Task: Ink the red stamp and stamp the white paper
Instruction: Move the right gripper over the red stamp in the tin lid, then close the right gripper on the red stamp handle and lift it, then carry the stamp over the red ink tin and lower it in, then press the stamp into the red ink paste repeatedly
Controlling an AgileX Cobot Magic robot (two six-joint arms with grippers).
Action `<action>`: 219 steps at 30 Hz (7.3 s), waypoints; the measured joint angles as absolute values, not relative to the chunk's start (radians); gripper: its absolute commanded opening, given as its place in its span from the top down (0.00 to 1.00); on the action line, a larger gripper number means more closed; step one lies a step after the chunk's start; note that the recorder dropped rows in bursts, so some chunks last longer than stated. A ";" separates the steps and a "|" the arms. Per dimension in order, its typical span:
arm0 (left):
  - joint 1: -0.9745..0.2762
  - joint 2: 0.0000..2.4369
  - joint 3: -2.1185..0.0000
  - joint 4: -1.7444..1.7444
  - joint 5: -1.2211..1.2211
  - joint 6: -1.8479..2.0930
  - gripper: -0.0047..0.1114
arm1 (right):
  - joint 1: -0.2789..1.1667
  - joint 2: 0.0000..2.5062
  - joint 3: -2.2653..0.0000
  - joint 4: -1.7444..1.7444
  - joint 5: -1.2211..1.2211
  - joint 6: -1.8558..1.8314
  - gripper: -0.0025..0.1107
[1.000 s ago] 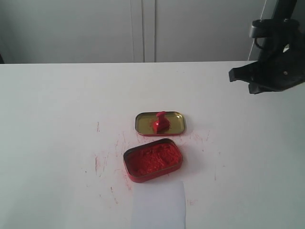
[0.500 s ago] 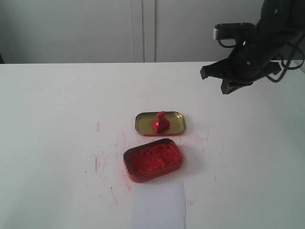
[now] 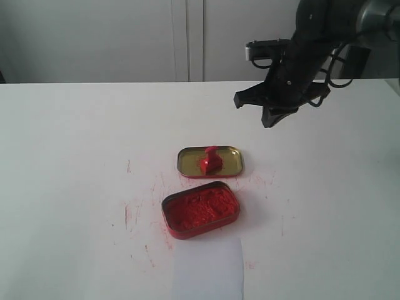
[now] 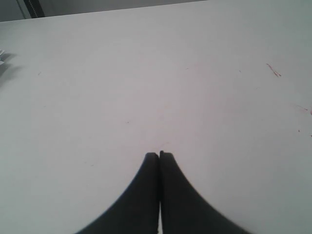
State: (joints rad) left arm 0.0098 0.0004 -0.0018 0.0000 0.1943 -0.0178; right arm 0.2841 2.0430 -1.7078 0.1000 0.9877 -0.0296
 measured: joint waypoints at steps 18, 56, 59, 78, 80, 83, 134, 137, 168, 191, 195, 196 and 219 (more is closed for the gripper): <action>0.010 0.000 -0.002 0.000 0.194 -0.018 0.96 | 0.404 2.127 -1.849 0.158 1.014 -0.563 0.98; 0.010 0.000 -0.002 0.000 0.194 -0.018 0.96 | 0.471 2.245 -1.817 0.155 0.934 -1.589 0.59; 0.010 0.000 -0.002 0.000 0.194 -0.018 0.96 | 0.471 2.261 -1.817 0.155 0.932 -1.589 0.59; 0.010 0.000 -0.002 0.000 0.194 -0.018 0.96 | 0.471 2.273 -1.817 0.155 0.935 -1.489 0.98; 0.010 0.000 -0.002 0.000 0.194 -0.018 0.96 | 0.471 2.273 -1.817 0.155 0.935 -1.476 0.98; 0.010 0.000 -0.002 0.000 0.194 -0.018 0.96 | 0.471 2.273 -1.817 0.155 0.933 -1.459 0.98; 0.010 0.000 -0.002 0.000 0.194 -0.018 0.96 | 0.648 2.030 -1.608 0.138 1.053 -0.288 0.98; 0.010 0.000 -0.002 0.000 0.194 -0.018 0.96 | 0.659 2.030 -1.586 0.133 1.040 -0.253 0.98; 0.010 0.000 -0.002 0.000 0.194 -0.018 0.96 | 0.667 2.028 -1.515 0.047 0.932 0.038 0.98; 0.010 0.000 -0.002 0.000 0.194 -0.018 0.96 | 0.667 2.129 -1.533 0.047 0.971 0.067 0.98; 0.010 0.000 -0.002 0.000 0.194 -0.018 0.96 | 0.667 2.129 -1.523 0.047 0.960 0.067 0.98; 0.010 0.000 -0.002 0.000 0.194 -0.018 0.96 | 0.667 2.128 -1.523 0.047 0.958 0.067 0.98; 0.010 0.000 -0.002 0.000 0.194 -0.018 0.96 | 0.668 1.975 -1.480 0.047 0.898 0.097 0.98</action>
